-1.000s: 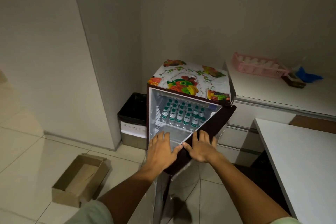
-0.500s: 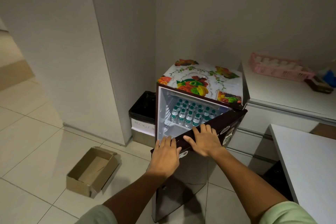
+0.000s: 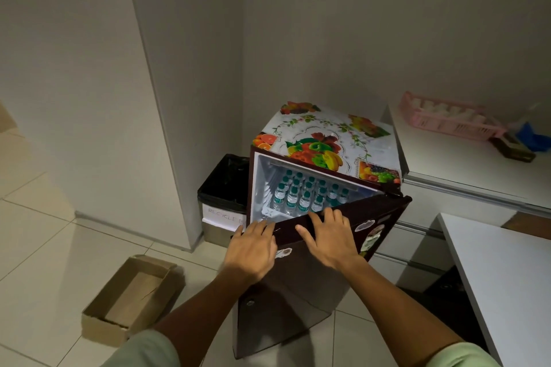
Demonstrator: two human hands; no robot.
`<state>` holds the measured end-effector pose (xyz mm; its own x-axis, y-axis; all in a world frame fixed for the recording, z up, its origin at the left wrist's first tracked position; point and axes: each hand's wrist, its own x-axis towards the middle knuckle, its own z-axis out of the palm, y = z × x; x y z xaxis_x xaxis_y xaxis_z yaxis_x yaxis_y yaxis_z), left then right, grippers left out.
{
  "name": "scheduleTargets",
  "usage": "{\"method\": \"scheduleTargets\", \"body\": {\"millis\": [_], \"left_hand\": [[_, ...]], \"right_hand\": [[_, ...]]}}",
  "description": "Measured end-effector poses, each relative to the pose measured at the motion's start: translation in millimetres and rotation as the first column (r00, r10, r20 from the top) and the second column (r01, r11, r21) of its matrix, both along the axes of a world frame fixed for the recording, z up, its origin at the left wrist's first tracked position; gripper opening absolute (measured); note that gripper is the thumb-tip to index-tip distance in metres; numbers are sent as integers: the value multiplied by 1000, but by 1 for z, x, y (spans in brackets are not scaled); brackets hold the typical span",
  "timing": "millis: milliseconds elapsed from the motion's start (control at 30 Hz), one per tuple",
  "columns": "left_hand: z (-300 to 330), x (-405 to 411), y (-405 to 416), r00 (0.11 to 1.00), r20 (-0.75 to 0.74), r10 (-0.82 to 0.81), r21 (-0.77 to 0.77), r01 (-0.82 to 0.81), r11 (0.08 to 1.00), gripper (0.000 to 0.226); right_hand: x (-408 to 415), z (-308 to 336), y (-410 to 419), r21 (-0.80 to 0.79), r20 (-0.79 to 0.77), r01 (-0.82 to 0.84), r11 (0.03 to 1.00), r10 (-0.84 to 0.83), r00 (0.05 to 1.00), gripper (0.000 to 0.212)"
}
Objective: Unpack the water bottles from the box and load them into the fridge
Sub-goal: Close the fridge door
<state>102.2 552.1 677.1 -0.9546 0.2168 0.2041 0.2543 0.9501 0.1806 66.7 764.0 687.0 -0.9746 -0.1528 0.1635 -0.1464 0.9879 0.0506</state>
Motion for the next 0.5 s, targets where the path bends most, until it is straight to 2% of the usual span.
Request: {"method": "scheduleTargets", "body": {"millis": [233,500], "left_hand": [[1,-56,-31,996,-21,-87,-20,87,996,51],[-6,-121,-45,993,73,-96,-48,100,994,48]], "right_hand": [[-31,-4,-32,4,-70,137,991,-136,988,71],[-68,-3,-58,-23,-107,239,971,-240,965,63]]}}
